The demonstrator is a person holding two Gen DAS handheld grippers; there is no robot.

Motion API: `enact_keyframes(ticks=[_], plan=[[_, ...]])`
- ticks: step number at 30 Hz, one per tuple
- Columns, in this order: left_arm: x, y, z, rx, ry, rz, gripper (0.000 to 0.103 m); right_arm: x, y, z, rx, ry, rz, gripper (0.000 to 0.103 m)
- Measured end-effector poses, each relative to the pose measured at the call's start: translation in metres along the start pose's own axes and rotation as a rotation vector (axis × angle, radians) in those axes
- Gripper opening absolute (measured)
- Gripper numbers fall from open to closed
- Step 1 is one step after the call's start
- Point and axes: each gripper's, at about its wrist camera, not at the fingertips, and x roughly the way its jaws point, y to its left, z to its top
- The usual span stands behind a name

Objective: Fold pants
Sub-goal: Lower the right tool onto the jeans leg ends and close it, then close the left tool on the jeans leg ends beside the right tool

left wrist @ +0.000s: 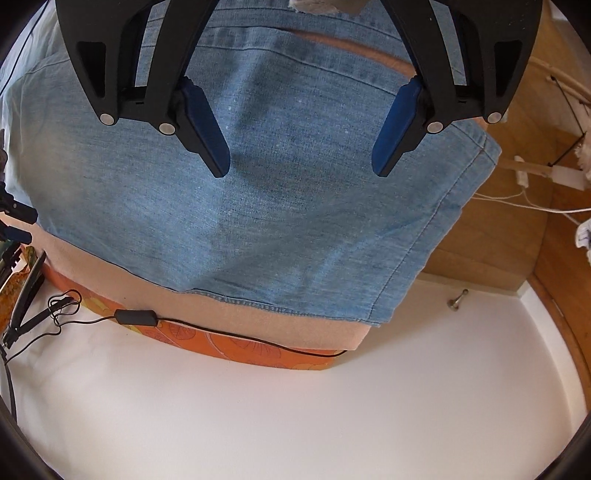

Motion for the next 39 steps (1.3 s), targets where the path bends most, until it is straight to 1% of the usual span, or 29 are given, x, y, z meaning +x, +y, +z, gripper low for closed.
enact_keyframes(ticks=[2,6,7,9,12,14,16,17,18,19,20,21,22,24,27,29,32,34,36,39], plan=[[0.007,-0.001,0.001,0.001,0.018,0.001,0.078,0.01,0.0,0.002,-0.012,0.023,-0.012,0.101],[0.017,-0.002,-0.001,0.028,0.032,0.005,0.078,0.027,0.004,0.0,-0.054,0.091,0.022,0.101],[0.019,-0.002,-0.002,0.027,0.037,0.007,0.078,0.032,0.006,-0.001,-0.077,0.105,0.009,0.102],[0.023,-0.001,-0.003,0.017,0.046,0.004,0.078,0.032,0.013,-0.005,-0.12,0.093,-0.012,0.102],[0.025,0.0,-0.004,0.003,0.03,-0.009,0.078,0.033,0.013,-0.005,-0.115,0.098,-0.007,0.102],[0.025,-0.001,-0.005,0.002,0.02,-0.013,0.078,0.032,0.014,-0.005,-0.115,0.099,-0.001,0.096],[0.026,0.0,-0.004,-0.001,0.018,-0.018,0.078,0.027,0.019,-0.005,-0.134,0.092,0.014,0.077],[0.026,0.0,-0.004,-0.002,0.02,-0.021,0.078,0.024,0.021,-0.006,-0.144,0.091,0.02,0.071],[0.026,0.001,-0.003,-0.003,0.025,-0.024,0.08,0.022,0.024,-0.007,-0.153,0.089,0.024,0.056],[0.027,0.001,-0.002,-0.003,0.033,-0.029,0.08,0.02,0.026,-0.007,-0.153,0.089,0.024,0.038],[0.026,0.002,-0.001,-0.004,0.041,-0.035,0.08,0.018,0.026,-0.006,-0.144,0.09,0.021,0.031],[0.026,0.004,0.001,-0.011,0.048,-0.044,0.08,0.016,0.027,-0.006,-0.135,0.091,0.01,0.018],[0.025,0.007,0.003,-0.026,0.054,-0.056,0.08,0.013,0.028,-0.006,-0.131,0.09,-0.017,0.011],[0.023,0.014,0.006,-0.074,0.066,-0.082,0.08,0.0,0.031,-0.008,-0.124,0.063,-0.031,0.01],[0.02,0.025,0.014,-0.133,0.071,-0.111,0.08,-0.032,0.042,-0.011,-0.125,-0.015,-0.016,0.009],[0.014,0.029,0.021,-0.155,0.057,-0.119,0.08,-0.056,0.051,-0.017,-0.124,-0.059,-0.001,0.009],[0.003,0.033,0.034,-0.185,0.026,-0.132,0.08,-0.09,0.073,-0.037,-0.166,-0.104,0.019,0.009],[-0.005,0.034,0.043,-0.209,0.006,-0.148,0.081,-0.107,0.09,-0.054,-0.206,-0.11,0.038,0.008],[-0.008,0.031,0.051,-0.212,-0.002,-0.152,0.081,-0.116,0.106,-0.071,-0.231,-0.097,0.069,0.007],[-0.002,0.014,0.061,-0.167,0.026,-0.135,0.081,-0.121,0.125,-0.099,-0.25,-0.057,0.127,0.007]])
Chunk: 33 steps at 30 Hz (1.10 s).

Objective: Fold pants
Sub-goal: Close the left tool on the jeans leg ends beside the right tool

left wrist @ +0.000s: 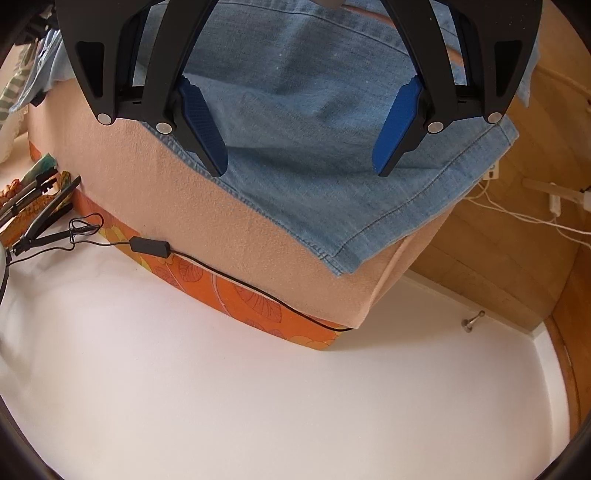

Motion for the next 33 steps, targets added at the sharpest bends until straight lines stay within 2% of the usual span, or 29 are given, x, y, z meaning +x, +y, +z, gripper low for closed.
enact_keyframes(ticks=[4,8,12,16,18,21,23,24,27,30,33], plan=[[0.023,-0.029,0.004,0.073,0.062,0.069,0.081,0.001,0.026,-0.02,-0.03,0.036,0.047,0.006],[0.047,-0.051,0.006,0.089,0.111,0.123,0.081,0.004,0.035,-0.027,-0.054,0.051,0.053,0.007],[0.065,-0.066,0.004,0.083,0.14,0.191,0.081,0.004,0.036,-0.03,-0.048,0.048,0.059,0.006],[0.085,-0.066,-0.001,0.032,0.187,0.232,0.081,0.004,0.039,-0.032,-0.067,0.042,0.051,0.006],[0.085,-0.066,-0.004,0.026,0.151,0.252,0.082,0.004,0.037,-0.033,-0.06,0.038,0.056,0.006],[0.084,-0.065,-0.01,0.02,0.101,0.248,0.078,0.003,0.036,-0.033,-0.056,0.027,0.055,0.007],[0.079,-0.063,-0.014,0.031,0.056,0.243,0.064,0.002,0.035,-0.032,-0.054,0.021,0.053,0.006],[0.076,-0.062,-0.017,0.027,0.033,0.237,0.047,0.002,0.034,-0.032,-0.051,0.019,0.05,0.006],[0.069,-0.053,-0.019,0.018,-0.005,0.237,0.015,0.003,0.034,-0.032,-0.044,0.019,0.039,0.006],[0.063,-0.041,-0.019,-0.02,-0.022,0.178,0.008,0.002,0.033,-0.03,-0.038,0.012,0.024,0.006],[0.049,-0.032,-0.019,-0.041,-0.043,0.127,0.006,0.0,0.032,-0.028,-0.035,0.004,0.0,0.006]])
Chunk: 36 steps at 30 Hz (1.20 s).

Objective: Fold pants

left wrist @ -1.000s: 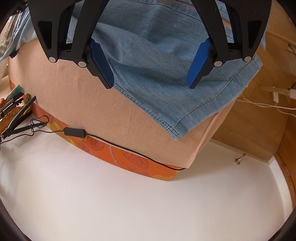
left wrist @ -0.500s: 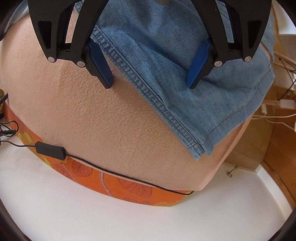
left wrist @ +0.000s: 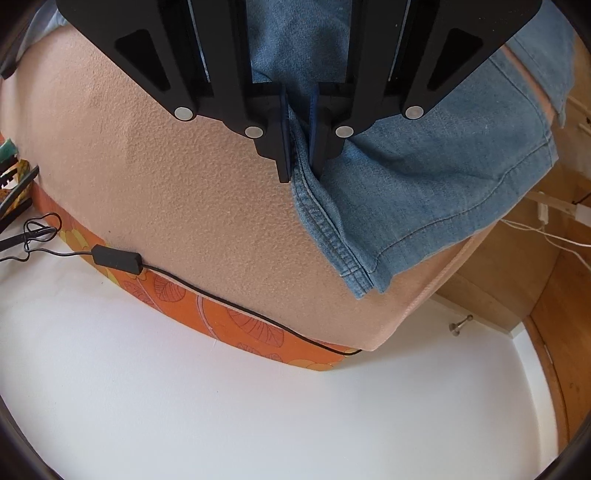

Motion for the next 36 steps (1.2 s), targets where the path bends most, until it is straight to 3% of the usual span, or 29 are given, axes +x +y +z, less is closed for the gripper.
enact_keyframes(ticks=[15,20,27,36], plan=[[-0.13,0.086,-0.025,-0.104,-0.209,-0.16,0.004,-0.047,0.012,0.021,0.025,-0.048,-0.132,0.006],[-0.167,0.114,-0.063,-0.137,-0.243,-0.206,0.004,-0.073,0.034,0.017,0.022,-0.055,-0.151,0.006],[-0.19,0.137,-0.127,-0.154,-0.247,-0.237,0.004,-0.1,0.076,-0.013,-0.01,-0.031,-0.158,0.006],[-0.2,0.172,-0.198,-0.266,-0.232,-0.262,0.004,-0.091,0.119,-0.06,0.001,0.031,-0.116,0.006]])
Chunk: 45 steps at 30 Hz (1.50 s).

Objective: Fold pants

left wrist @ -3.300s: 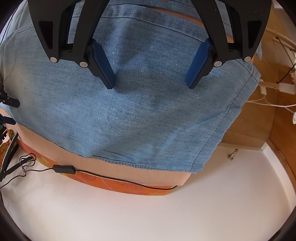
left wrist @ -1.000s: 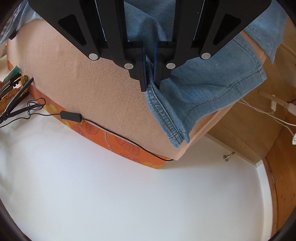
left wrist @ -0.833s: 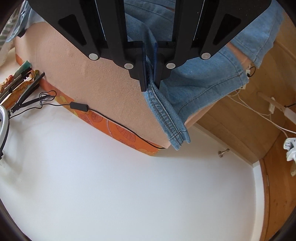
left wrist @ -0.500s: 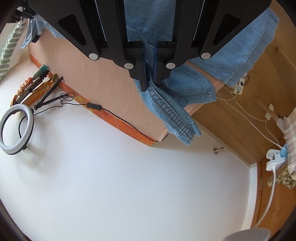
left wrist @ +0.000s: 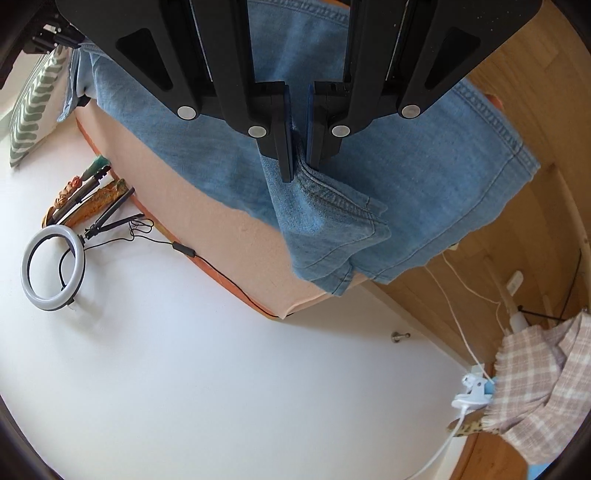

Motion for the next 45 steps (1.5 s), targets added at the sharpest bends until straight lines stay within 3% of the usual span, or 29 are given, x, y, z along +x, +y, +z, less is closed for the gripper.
enact_keyframes(ticks=[8,13,14,21,25,26,29,33,35,37,38,42,44,45], plan=[[-0.008,0.029,-0.022,-0.057,0.008,-0.043,0.007,0.023,0.021,-0.036,0.027,0.075,0.045,0.006],[-0.01,0.044,-0.017,-0.124,-0.041,-0.016,0.046,0.03,0.03,-0.043,0.018,0.102,0.036,0.006],[-0.009,0.047,-0.014,-0.145,-0.049,-0.013,0.046,0.029,0.03,-0.043,0.024,0.101,0.035,0.006],[0.005,0.064,0.0,-0.215,-0.032,0.0,0.044,0.026,0.027,-0.039,0.052,0.094,0.02,0.006],[-0.008,0.069,0.001,-0.19,-0.096,0.05,0.014,0.025,0.029,-0.036,0.062,0.085,0.01,0.006],[-0.013,0.071,0.0,-0.183,-0.113,0.069,0.012,0.025,0.03,-0.036,0.071,0.081,0.008,0.006],[-0.027,0.086,-0.006,-0.194,-0.148,0.091,0.011,0.025,0.03,-0.035,0.089,0.075,0.014,0.006],[-0.04,0.104,-0.016,-0.229,-0.116,0.081,0.011,0.028,0.028,-0.037,0.087,0.113,0.043,0.007],[-0.044,0.104,-0.019,-0.224,-0.095,0.074,0.021,0.027,0.027,-0.035,0.083,0.115,0.043,0.007],[-0.046,0.099,-0.02,-0.208,-0.078,0.061,0.047,0.025,0.027,-0.031,0.085,0.115,0.037,0.008],[-0.046,0.096,-0.021,-0.201,-0.071,0.043,0.051,0.024,0.027,-0.028,0.089,0.119,0.039,0.01],[-0.039,0.084,-0.025,-0.196,-0.004,-0.014,0.055,0.019,0.027,-0.021,0.101,0.121,0.067,0.016],[-0.032,0.079,-0.03,-0.211,0.032,-0.039,0.056,0.015,0.026,-0.015,0.125,0.1,0.108,0.028],[-0.029,0.078,-0.033,-0.221,0.049,-0.047,0.057,0.012,0.026,-0.01,0.134,0.085,0.114,0.04]])
